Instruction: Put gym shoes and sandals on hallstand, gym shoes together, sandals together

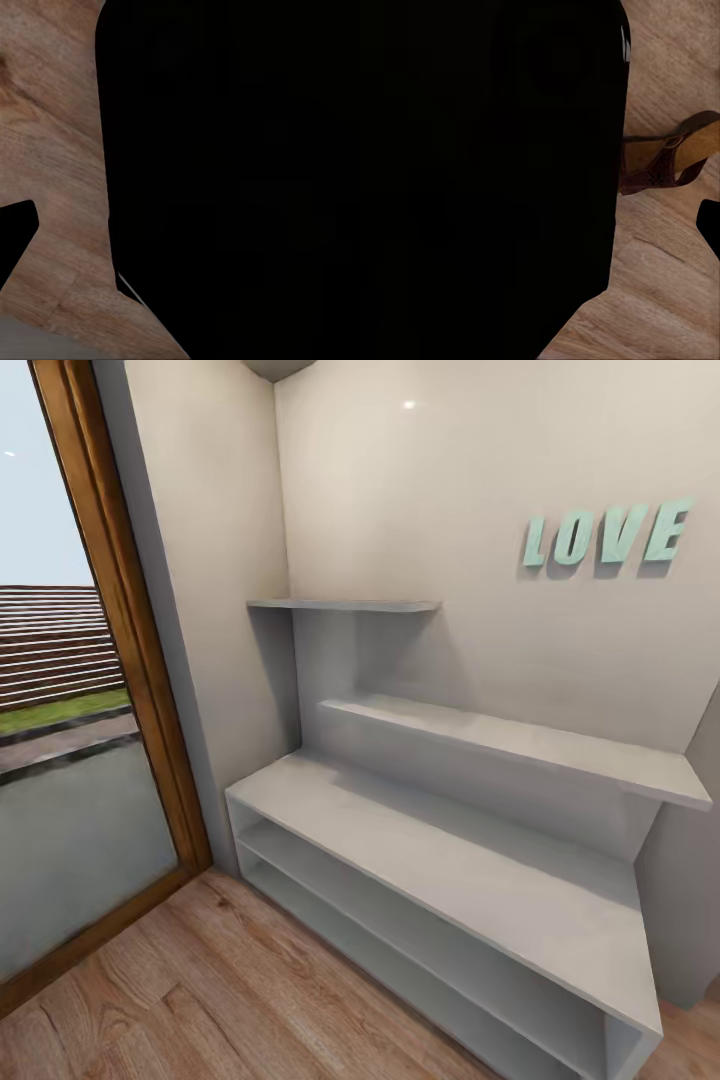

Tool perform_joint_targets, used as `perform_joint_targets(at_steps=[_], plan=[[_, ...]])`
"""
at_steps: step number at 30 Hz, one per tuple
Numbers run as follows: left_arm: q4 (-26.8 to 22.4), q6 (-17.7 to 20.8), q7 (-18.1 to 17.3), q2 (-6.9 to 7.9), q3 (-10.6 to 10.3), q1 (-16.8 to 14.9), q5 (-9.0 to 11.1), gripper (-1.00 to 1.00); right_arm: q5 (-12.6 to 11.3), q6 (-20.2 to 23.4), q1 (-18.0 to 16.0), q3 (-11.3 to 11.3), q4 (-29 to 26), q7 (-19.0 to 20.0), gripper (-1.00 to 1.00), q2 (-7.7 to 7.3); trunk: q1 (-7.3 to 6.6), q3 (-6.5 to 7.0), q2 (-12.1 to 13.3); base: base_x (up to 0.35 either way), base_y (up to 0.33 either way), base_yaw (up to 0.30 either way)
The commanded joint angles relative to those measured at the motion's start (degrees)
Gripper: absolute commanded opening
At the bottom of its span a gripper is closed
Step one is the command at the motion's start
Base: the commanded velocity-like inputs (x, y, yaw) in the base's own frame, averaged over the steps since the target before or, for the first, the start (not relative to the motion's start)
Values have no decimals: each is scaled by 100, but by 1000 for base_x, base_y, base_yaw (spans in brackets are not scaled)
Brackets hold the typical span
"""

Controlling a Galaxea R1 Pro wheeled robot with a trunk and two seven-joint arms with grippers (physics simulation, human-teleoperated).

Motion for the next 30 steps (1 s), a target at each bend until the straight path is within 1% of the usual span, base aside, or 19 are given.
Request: perform_joint_targets(at_steps=[1, 3, 14, 20, 30], plan=[[-33, -4, -9, -15, 9, 0, -8, 100, 0, 0, 33, 1, -8, -33, 100, -10, 0, -3, -2, 0, 0, 0], [-35, -6, -9, -13, 9, 0, -8, 100, -7, 0, 96, -8, -9, -52, 100, -6, 0, -3, -2, 0, 0, 0], [-347, -169, -9, -26, 4, 0, -10, 100, -1, -2, 96, -36, -9, -62, 100, -9, 0, -3, -2, 0, 0, 0], [-541, -363, -9, -13, 9, -6, -5, 100, 6, -14, 96, -34, -35, -62, 100, -21, 0, -3, -2, 0, 0, 0], [-863, -424, -9, -15, 9, -19, -4, 100, -11, -291, 96, -56, -351, -54, 100, -26, 0, -3, -2, 0, 0, 0]])
